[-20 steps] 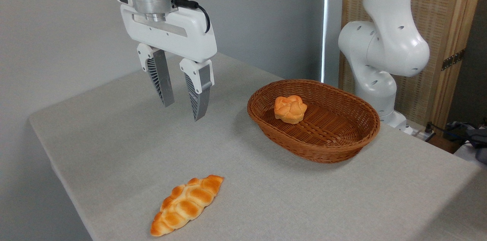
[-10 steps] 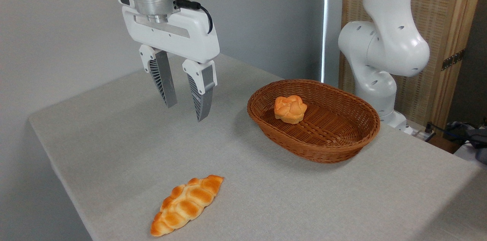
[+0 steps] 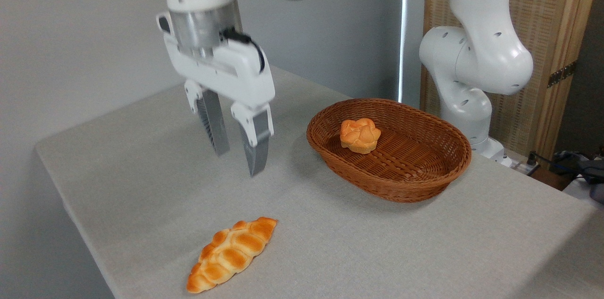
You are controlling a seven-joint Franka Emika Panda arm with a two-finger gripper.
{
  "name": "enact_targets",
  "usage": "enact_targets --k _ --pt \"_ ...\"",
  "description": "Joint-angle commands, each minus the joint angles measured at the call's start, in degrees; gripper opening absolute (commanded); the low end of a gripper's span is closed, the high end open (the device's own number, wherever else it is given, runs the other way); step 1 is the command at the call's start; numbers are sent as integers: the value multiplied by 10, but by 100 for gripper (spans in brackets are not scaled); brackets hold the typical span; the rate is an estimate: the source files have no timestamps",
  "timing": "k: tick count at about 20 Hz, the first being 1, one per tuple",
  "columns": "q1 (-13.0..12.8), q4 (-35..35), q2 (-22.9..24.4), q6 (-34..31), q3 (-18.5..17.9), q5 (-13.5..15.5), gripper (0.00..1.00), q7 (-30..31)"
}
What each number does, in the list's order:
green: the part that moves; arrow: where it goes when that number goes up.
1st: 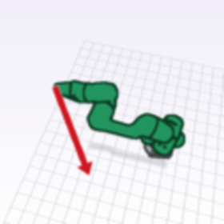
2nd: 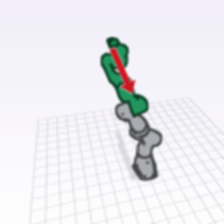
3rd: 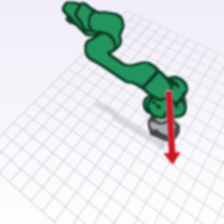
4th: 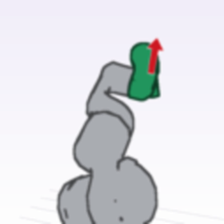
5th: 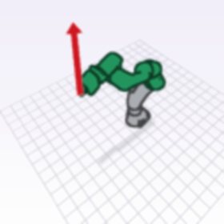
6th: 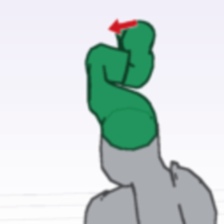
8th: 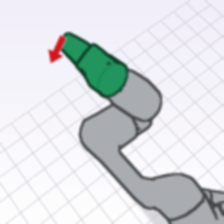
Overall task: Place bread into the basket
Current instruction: 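Move the open gripper toward the braided bread roll on the table, then lower the gripper onto the braided roll and close on it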
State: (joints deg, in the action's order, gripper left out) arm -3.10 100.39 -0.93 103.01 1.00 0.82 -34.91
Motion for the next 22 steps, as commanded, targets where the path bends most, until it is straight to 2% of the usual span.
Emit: enact_targets --k 1,3,8,13,14,17,18,22 --pt "0 67 11 81 -4 -8 100 -5" --pt "1 85 8 109 -4 -8 100 -5" --pt "-1 162 -4 233 -3 -9 100 -10" --pt "-5 173 -33 290 -1 -10 100 -10" --pt "-5 173 -35 295 -1 -19 100 -10" --pt "-1 173 -36 296 -3 -91 100 -10" --pt "-1 173 -37 296 -3 -106 100 -10" --pt "-1 172 -47 298 -3 -115 100 -10"
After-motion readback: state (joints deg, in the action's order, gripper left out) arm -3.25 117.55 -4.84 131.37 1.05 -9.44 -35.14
